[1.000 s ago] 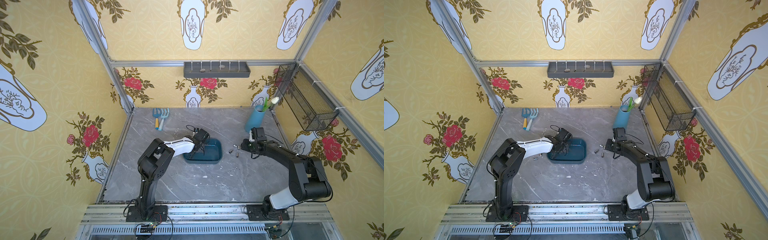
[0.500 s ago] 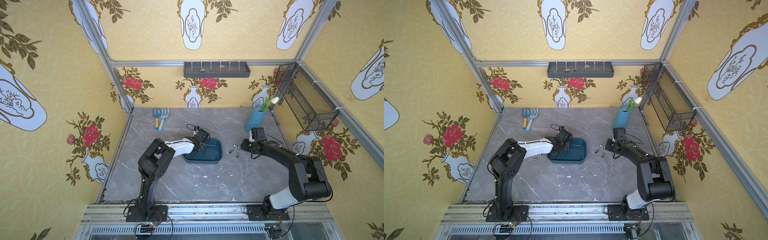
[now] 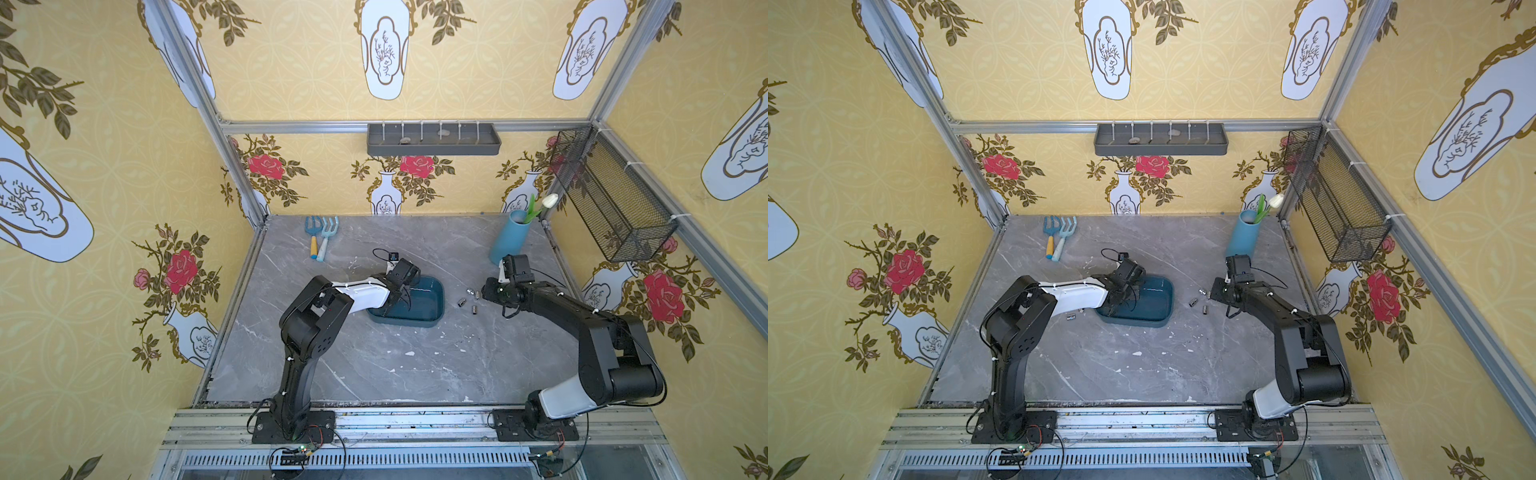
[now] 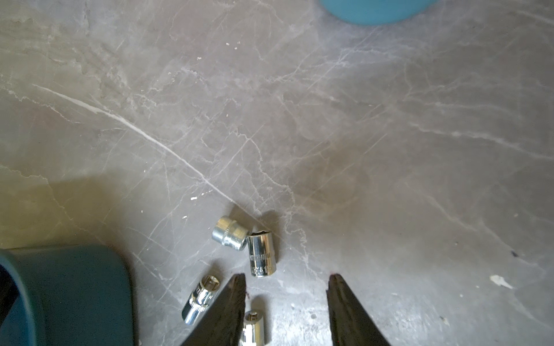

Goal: Take out the socket from the storage box
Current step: Pick up the socket head from the storage box, then place the socket head at the center of the board.

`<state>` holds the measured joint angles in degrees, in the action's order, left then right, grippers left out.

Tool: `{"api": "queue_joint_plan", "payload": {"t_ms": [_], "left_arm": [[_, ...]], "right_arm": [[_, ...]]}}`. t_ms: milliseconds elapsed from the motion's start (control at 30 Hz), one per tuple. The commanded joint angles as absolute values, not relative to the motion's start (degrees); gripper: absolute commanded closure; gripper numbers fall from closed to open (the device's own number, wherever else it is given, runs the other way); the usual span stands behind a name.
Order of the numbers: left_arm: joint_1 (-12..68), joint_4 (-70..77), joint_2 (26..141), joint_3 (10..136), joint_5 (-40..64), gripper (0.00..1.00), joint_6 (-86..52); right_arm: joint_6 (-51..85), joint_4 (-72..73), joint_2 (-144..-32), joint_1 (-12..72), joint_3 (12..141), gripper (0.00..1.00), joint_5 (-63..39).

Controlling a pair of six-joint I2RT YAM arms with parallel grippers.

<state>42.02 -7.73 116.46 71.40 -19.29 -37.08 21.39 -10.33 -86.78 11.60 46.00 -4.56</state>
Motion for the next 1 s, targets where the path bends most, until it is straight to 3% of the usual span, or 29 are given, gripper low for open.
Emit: {"api": "queue_joint_plan", "payload": {"t_ms": [0,600,967], "left_arm": [[42.0,-6.1,115.8,70.4,-19.0,0.69,-36.1],[41.7,-10.0,96.9,61.0,-18.9,0.7,-35.2],[34.5,-12.3,83.6,51.5,-19.2,0.7,-35.8]], "right_arm": [[21.5,-9.6,-86.5,11.6,45.9,0.51,-4.6],[21.8,-9.8,-85.7,11.6,46.2,0.51,-5.3],[21.9,-9.9,-85.3,11.7,46.2,0.51,-5.9]]}}
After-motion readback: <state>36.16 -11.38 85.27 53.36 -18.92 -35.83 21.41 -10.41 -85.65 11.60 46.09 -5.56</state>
